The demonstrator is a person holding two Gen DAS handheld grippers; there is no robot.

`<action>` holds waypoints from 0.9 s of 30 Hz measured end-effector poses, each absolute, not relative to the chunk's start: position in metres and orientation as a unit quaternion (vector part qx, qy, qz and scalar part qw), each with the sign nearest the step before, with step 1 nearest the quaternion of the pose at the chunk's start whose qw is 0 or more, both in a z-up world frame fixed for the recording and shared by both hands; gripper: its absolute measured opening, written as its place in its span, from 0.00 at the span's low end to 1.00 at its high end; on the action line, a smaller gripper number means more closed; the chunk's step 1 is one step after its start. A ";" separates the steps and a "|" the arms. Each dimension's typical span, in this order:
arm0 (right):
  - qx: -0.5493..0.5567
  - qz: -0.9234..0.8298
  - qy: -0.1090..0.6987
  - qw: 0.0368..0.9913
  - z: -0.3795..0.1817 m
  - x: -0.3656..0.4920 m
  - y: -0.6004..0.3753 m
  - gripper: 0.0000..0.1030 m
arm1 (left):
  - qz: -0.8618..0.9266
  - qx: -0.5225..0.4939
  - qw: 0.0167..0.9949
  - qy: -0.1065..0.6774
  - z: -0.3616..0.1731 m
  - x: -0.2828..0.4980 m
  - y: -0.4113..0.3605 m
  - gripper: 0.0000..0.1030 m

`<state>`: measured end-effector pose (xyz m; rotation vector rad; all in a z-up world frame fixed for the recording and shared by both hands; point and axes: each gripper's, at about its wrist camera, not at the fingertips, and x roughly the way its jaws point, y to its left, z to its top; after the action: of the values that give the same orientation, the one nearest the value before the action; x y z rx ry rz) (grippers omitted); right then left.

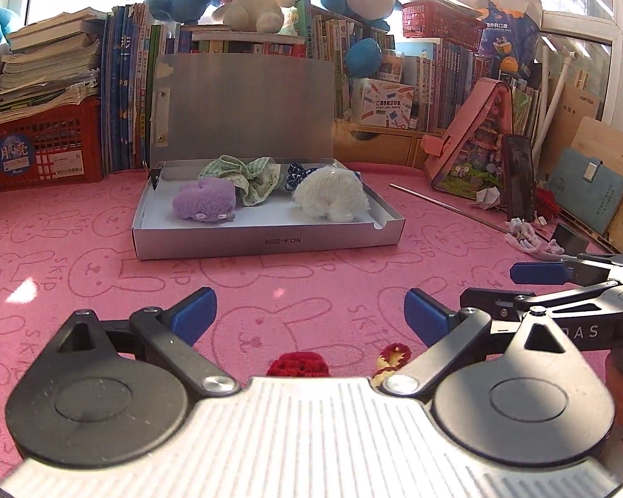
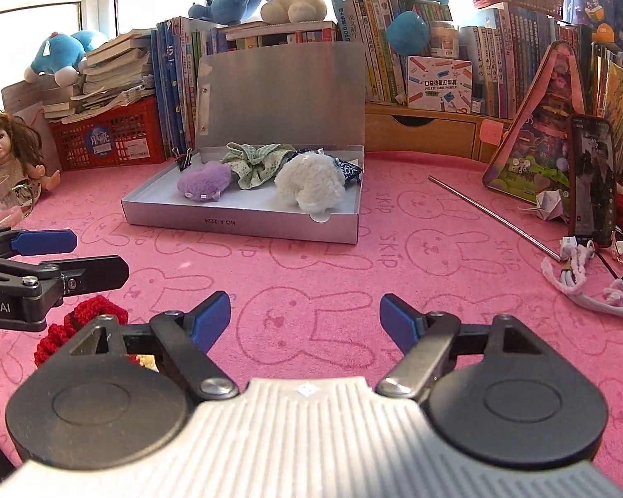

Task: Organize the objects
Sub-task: 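Withdraw both tools from the box toward the remaining toys, then grasp the red knitted toy with the left tool while the right tool grasps a black round cap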

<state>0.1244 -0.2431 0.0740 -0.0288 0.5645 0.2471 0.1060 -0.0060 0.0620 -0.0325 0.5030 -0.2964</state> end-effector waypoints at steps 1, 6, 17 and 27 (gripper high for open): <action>-0.019 0.121 0.275 0.954 0.073 0.121 -0.242 0.84 | -0.145 -0.015 0.958 0.249 0.060 0.104 -0.006 0.96; -0.042 0.117 0.263 0.957 0.068 0.103 -0.237 0.84 | -0.137 -0.018 0.958 0.251 0.054 0.094 -0.002 0.96; -0.044 0.108 0.254 0.960 0.060 0.079 -0.236 0.84 | -0.120 -0.015 0.960 0.253 0.044 0.081 0.000 0.96; -0.043 0.087 0.252 0.963 0.053 0.062 -0.240 0.84 | -0.109 -0.028 0.958 0.262 0.036 0.076 0.007 0.95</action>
<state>0.0618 -0.2398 0.0526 -0.0878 0.5110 0.1772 0.0755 0.0068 0.0361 -0.0564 0.5315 -0.2217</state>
